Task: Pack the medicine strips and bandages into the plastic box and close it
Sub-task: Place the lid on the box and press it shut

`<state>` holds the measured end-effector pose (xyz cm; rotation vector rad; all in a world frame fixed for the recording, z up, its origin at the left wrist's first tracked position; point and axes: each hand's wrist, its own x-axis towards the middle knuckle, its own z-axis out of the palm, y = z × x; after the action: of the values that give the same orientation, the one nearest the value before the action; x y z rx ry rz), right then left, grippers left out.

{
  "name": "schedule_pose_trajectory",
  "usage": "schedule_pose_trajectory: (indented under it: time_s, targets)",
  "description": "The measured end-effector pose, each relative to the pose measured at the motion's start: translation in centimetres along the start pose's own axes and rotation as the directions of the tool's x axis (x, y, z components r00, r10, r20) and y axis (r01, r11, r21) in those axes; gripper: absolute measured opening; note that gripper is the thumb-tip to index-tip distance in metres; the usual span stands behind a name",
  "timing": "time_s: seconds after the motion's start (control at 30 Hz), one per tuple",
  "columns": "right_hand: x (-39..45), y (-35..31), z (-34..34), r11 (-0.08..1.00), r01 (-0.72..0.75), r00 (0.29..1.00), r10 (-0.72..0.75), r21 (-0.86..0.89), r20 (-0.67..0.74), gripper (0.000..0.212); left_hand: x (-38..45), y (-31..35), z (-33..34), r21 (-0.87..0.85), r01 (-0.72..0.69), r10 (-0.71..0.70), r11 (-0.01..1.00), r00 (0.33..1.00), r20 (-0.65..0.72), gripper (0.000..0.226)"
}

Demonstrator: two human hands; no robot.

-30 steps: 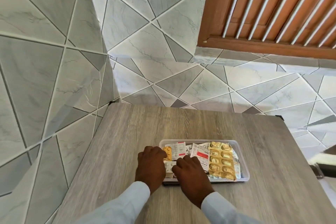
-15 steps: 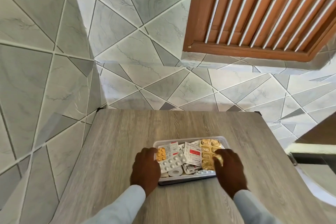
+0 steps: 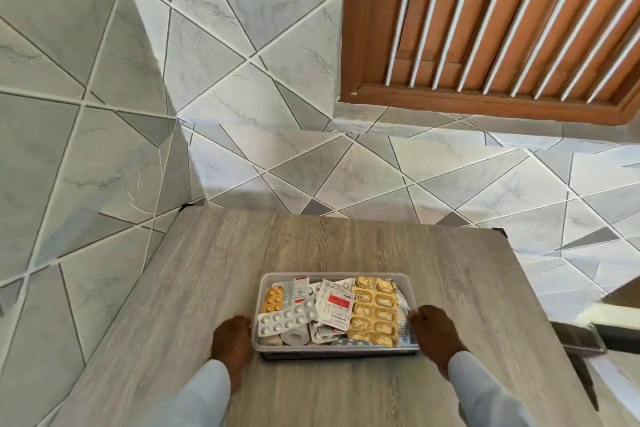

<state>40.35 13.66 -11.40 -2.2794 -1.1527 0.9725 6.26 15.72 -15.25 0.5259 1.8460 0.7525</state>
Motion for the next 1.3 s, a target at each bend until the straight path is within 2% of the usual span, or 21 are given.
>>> schedule_pose_trajectory:
  time_s: [0.13, 0.2, 0.27, 0.4, 0.53, 0.6, 0.73, 0.87, 0.97, 1.03, 1.1, 1.17, 1.3]
  targets:
    - [-0.6, 0.1, -1.5, 0.994, 0.050, 0.999, -0.050, 0.094, 0.005, 0.026, -2.0, -1.2, 0.9, 0.162, -0.012, 0.024, 0.987, 0.997, -0.074, 0.028]
    - [0.0, 0.8, -2.8, 0.991, 0.066, 0.998, -0.066, 0.114, -0.002, 0.026, -3.7, -1.1, 1.7, 0.232, -0.052, 0.073, 0.971, 0.994, -0.083, 0.029]
    - [0.7, 1.2, -4.4, 0.989, 0.067, 0.998, -0.066, 0.130, -0.011, 0.027, -5.2, -0.8, 2.6, 0.327, -0.076, 0.104, 0.942, 0.992, -0.068, 0.020]
    - [1.8, 2.0, -8.2, 0.982, 0.076, 0.997, -0.068, 0.174, -0.048, 0.024, -5.6, -0.9, 4.8, 0.421, -0.092, 0.143, 0.902, 0.985, -0.093, 0.034]
    - [2.5, 3.0, -10.8, 0.973, 0.068, 0.993, -0.045, 0.220, -0.108, 0.023, -5.4, -0.3, 6.3, 0.558, -0.092, 0.178, 0.825, 0.979, -0.101, 0.026]
    - [2.8, 3.5, -11.4, 0.975, 0.073, 0.991, -0.048, 0.209, -0.124, 0.024, -5.3, 0.4, 6.4, 0.546, -0.075, 0.173, 0.835, 0.976, -0.130, 0.027]
    - [2.8, 3.9, -11.7, 0.976, 0.073, 0.992, -0.051, 0.206, -0.113, 0.024, -4.4, 2.9, 3.7, 0.377, -0.024, 0.116, 0.926, 0.967, -0.225, 0.038]
    - [2.3, 3.9, -10.8, 0.974, 0.059, 0.997, -0.048, 0.218, -0.056, 0.024, -4.6, 7.6, -2.6, 0.316, -0.140, 0.267, 0.938, 0.875, -0.405, 0.037]
    - [1.9, 3.5, -9.4, 0.974, 0.049, 0.999, -0.045, 0.221, -0.023, 0.022, -5.4, 11.6, -7.7, 0.114, -0.282, 0.298, 0.953, 0.793, -0.531, 0.040]
    - [1.5, 3.0, -8.0, 0.979, 0.043, 0.999, -0.046, 0.199, 0.012, 0.022, -6.4, 14.2, -10.1, 0.054, -0.378, 0.343, 0.924, 0.758, -0.556, 0.038]
    - [1.4, 2.5, -6.4, 0.987, 0.048, 0.998, -0.054, 0.152, 0.037, 0.022, -7.4, 16.6, -11.3, 0.016, -0.500, 0.435, 0.866, 0.736, -0.519, 0.035]
    - [1.0, 2.0, -4.5, 0.994, 0.067, 0.996, -0.073, 0.090, 0.059, 0.023, -9.1, 18.3, -11.2, 0.050, -0.616, 0.572, 0.786, 0.695, -0.435, 0.034]
    - [-0.9, 0.1, -1.3, 0.996, 0.083, 0.994, -0.086, 0.038, 0.075, 0.022, -13.0, 18.5, -7.4, 0.281, -0.781, 0.830, 0.558, 0.520, -0.203, 0.027]
